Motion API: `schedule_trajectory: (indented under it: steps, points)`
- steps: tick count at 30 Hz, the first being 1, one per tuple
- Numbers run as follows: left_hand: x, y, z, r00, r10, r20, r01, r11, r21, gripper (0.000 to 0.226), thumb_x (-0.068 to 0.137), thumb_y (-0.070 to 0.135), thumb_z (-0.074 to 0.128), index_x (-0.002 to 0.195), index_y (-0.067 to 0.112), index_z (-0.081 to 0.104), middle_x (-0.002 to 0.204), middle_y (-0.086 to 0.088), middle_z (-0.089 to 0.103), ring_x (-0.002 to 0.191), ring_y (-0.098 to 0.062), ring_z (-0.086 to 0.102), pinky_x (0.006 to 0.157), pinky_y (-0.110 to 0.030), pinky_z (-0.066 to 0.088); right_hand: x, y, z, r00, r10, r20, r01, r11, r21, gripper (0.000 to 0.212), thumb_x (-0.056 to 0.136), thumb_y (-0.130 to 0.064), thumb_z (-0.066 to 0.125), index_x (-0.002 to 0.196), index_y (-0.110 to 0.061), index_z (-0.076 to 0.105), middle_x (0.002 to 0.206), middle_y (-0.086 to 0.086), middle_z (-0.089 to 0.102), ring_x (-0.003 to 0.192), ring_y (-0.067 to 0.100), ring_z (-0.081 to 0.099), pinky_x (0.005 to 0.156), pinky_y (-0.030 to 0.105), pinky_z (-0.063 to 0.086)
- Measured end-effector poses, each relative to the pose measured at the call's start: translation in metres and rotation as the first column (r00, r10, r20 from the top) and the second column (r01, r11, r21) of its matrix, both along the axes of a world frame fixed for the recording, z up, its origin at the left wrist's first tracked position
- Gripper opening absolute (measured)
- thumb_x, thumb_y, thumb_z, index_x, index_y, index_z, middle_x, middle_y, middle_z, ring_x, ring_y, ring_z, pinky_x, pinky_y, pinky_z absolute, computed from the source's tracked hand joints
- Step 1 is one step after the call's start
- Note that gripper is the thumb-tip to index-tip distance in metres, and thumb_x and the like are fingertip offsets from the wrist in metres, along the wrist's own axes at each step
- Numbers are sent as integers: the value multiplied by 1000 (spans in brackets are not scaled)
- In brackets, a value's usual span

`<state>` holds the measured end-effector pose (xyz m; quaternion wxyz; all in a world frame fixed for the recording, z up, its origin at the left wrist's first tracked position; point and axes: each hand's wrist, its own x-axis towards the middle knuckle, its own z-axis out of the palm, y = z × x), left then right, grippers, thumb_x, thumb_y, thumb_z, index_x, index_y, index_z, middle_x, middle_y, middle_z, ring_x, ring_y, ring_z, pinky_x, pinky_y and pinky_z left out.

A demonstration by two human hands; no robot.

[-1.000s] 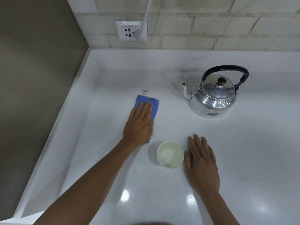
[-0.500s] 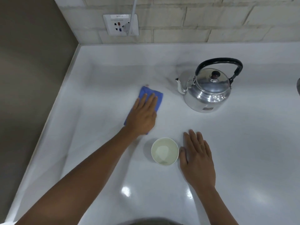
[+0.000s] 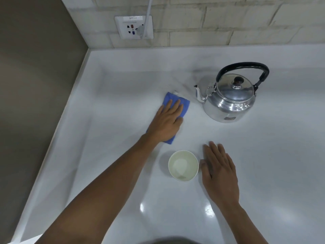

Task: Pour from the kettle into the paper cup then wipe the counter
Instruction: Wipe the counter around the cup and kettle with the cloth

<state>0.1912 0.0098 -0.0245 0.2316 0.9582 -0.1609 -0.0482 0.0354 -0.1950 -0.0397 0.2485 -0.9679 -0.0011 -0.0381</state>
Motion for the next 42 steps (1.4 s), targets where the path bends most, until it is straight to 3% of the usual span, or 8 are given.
schedule_trajectory:
  steps: [2,4,8,14,20,27,34,42]
  points:
    - [-3,9,14,997,29,-76,-49,957,-285,49,109,23,37,156,9,33,168,-6,21,154,-13,12,121,-15,6,2,-3,4,999,-3,47,-2,995,104,49,96,-29,45,142,-15,53,150,1,48,144,20,36,116,39,32]
    - [-11,30,20,982,184,-39,-183,888,-421,50,106,23,43,154,11,38,166,-3,28,153,-10,16,123,-18,12,11,-5,15,992,-10,124,-13,984,180,45,96,-28,48,137,-12,58,143,2,55,135,21,48,111,32,37]
    - [-52,73,1,866,499,-21,-498,862,-95,55,108,31,30,158,10,28,168,-9,21,157,-27,12,127,-40,14,64,15,50,973,99,207,-156,948,278,45,98,-33,45,135,-11,59,139,3,58,129,15,52,108,22,36]
    - [-88,78,-23,889,443,115,-457,852,254,65,103,39,15,159,7,27,167,-16,23,154,-38,20,124,-53,21,157,89,32,870,494,-11,-493,869,49,66,102,-46,37,152,-2,33,160,15,27,151,29,16,122,40,18]
    - [-85,79,-24,895,425,137,-446,843,301,64,103,37,13,160,8,23,168,-15,20,155,-36,19,125,-52,18,180,130,1,921,363,-141,-388,878,-279,76,102,-53,23,157,-2,9,165,15,4,152,33,-4,123,46,-1]
    - [-84,77,-23,892,419,171,-452,840,300,62,105,35,17,158,6,29,166,-17,26,153,-38,24,124,-55,22,171,82,2,791,608,-69,-603,756,-255,78,97,-56,10,156,-6,21,164,8,18,152,27,8,123,40,5]
    - [-83,76,-24,885,426,189,-465,830,308,61,104,34,19,158,6,29,166,-16,26,153,-37,24,124,-55,21,224,121,0,869,485,-95,-492,834,-250,67,102,-42,20,155,-1,22,163,14,20,151,33,10,123,45,11]
    - [-82,77,-23,880,432,196,-473,831,294,62,104,35,19,157,7,31,166,-15,27,153,-36,25,124,-54,21,186,91,-6,711,703,3,-677,685,-269,65,102,-42,21,153,-3,30,160,11,28,150,28,20,122,42,18]
